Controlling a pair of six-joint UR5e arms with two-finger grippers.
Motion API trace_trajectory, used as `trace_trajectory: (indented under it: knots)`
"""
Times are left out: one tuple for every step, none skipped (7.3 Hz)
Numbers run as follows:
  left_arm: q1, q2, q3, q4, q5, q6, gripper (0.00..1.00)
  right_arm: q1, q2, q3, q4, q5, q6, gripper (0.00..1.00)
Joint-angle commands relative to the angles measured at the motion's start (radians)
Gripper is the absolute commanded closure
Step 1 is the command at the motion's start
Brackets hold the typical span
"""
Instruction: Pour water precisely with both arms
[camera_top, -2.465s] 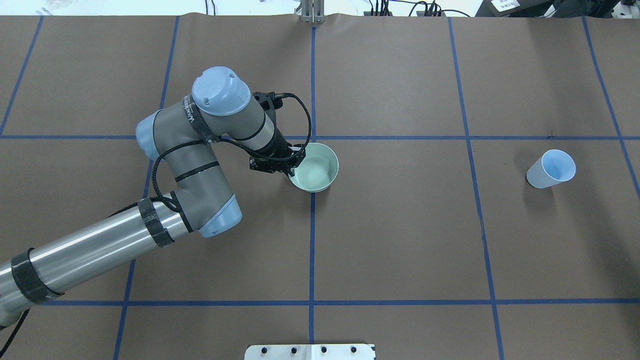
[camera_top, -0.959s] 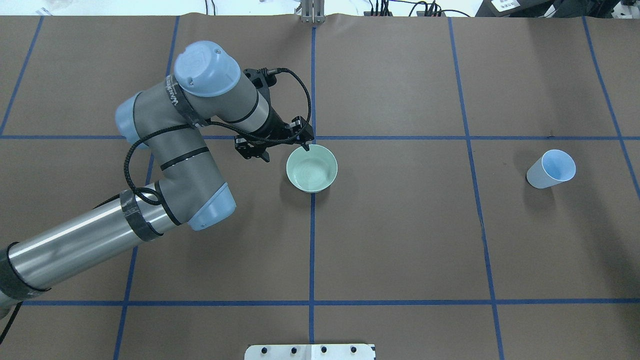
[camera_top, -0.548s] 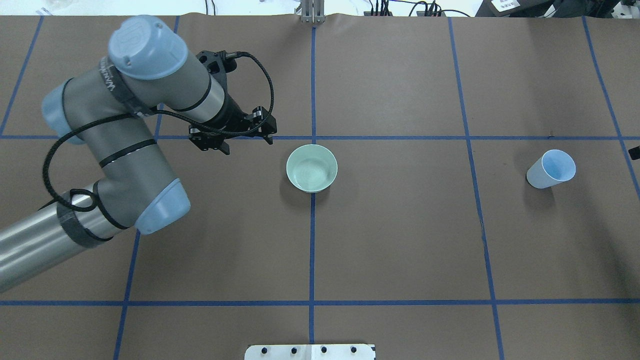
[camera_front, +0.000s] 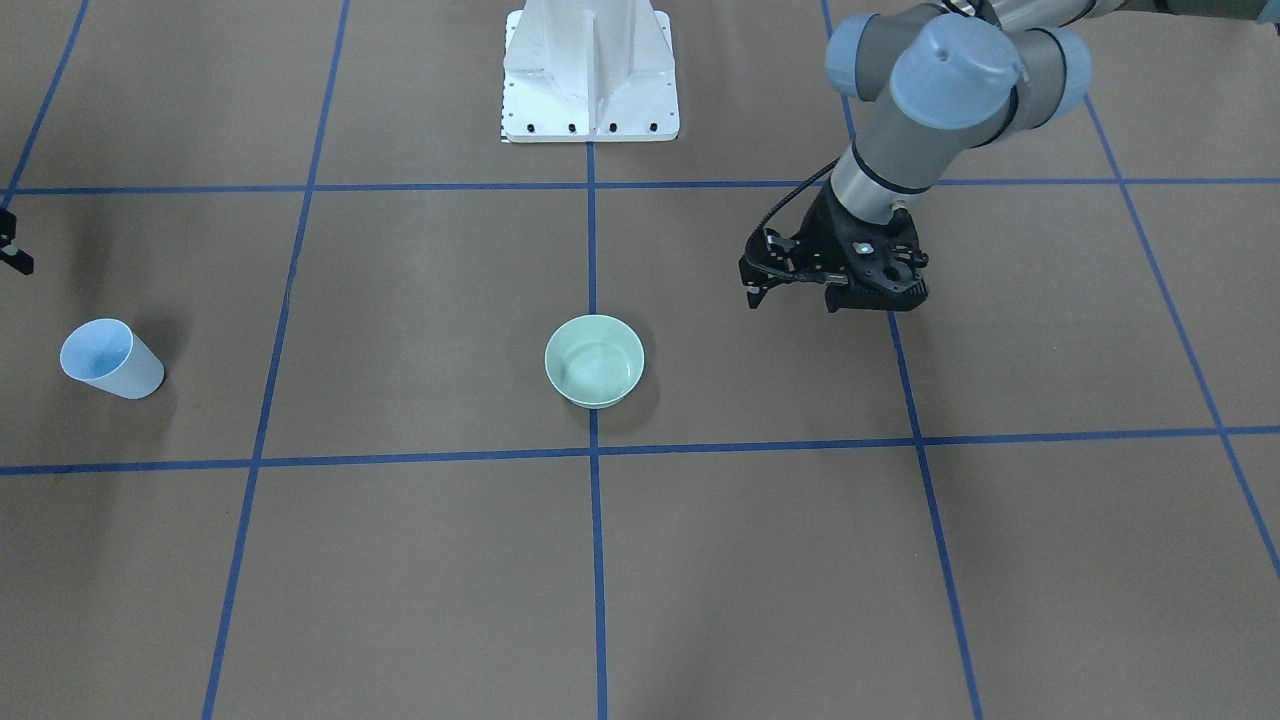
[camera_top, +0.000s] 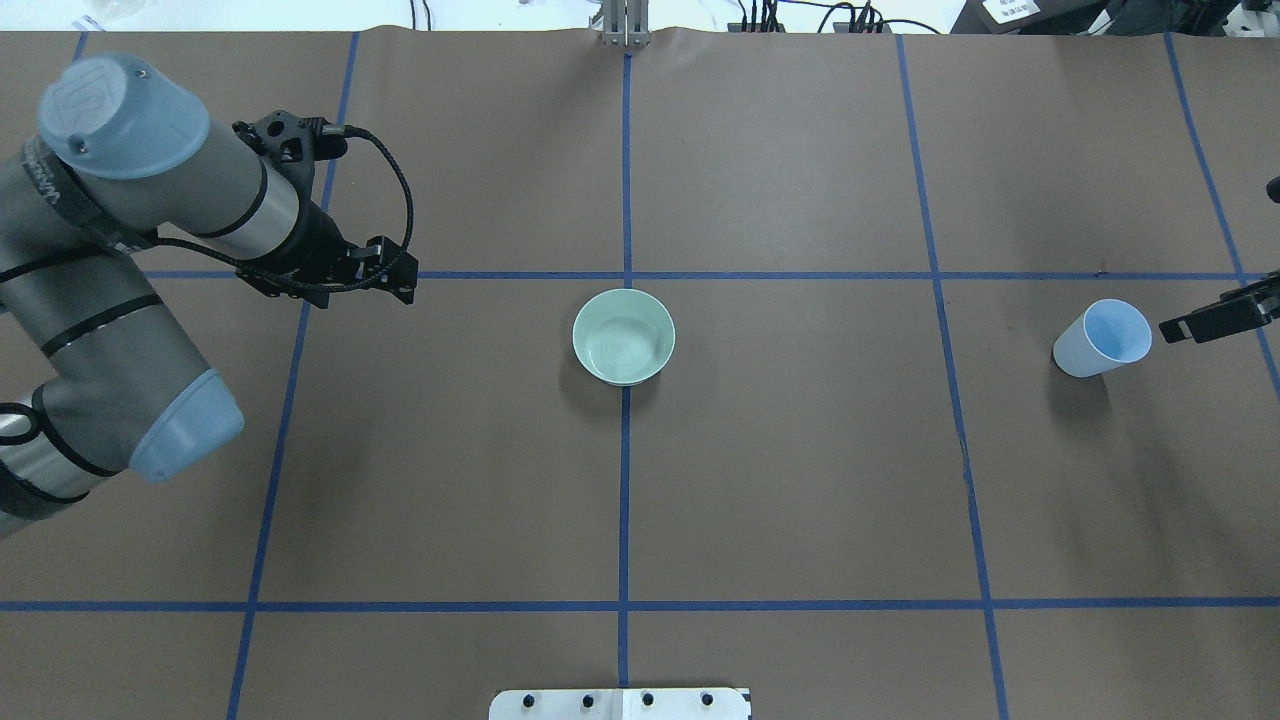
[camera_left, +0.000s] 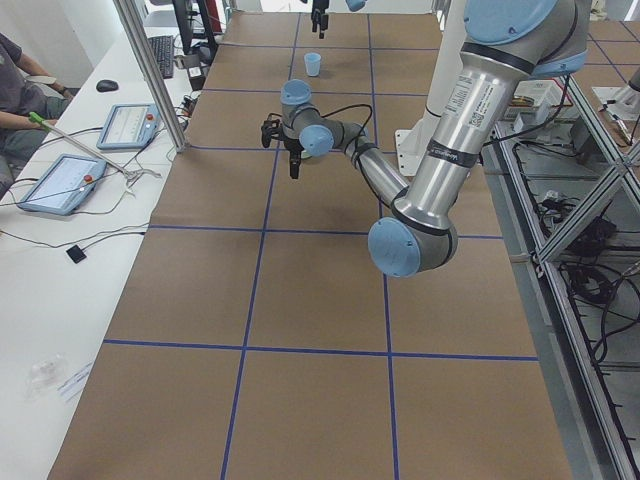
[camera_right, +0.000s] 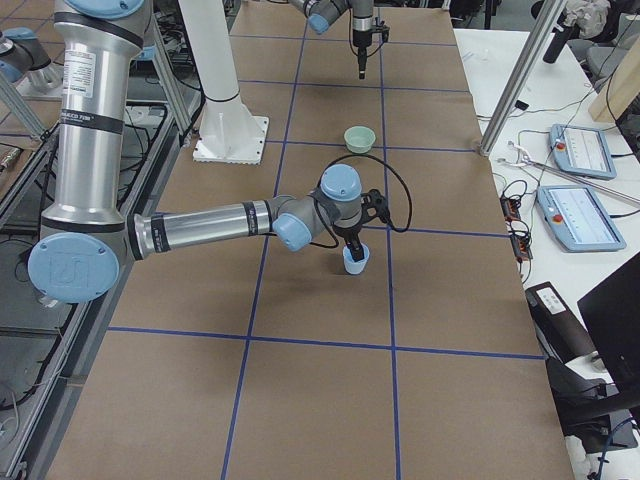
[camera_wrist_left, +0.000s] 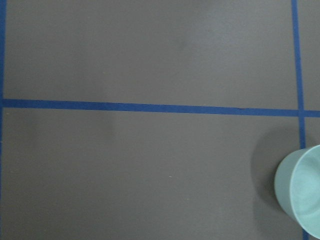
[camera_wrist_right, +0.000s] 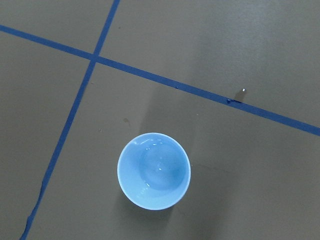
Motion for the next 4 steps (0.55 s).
trace_trajectory:
  knots:
    - [-0.039,0.069,-0.002,-0.001,0.003,0.110,0.01,-0.028,-0.090,-0.032,0.359,-0.097,0.044,0.01]
    - [-0.064,0.118,-0.001,-0.001,0.004,0.205,0.01,-0.028,-0.107,-0.106,0.487,-0.102,0.069,0.01]
    - [-0.073,0.126,0.001,-0.001,0.006,0.226,0.01,-0.034,-0.107,-0.211,0.672,-0.155,0.114,0.01]
    - [-0.073,0.124,0.002,-0.001,0.006,0.225,0.01,-0.060,-0.104,-0.282,0.832,-0.193,0.231,0.01]
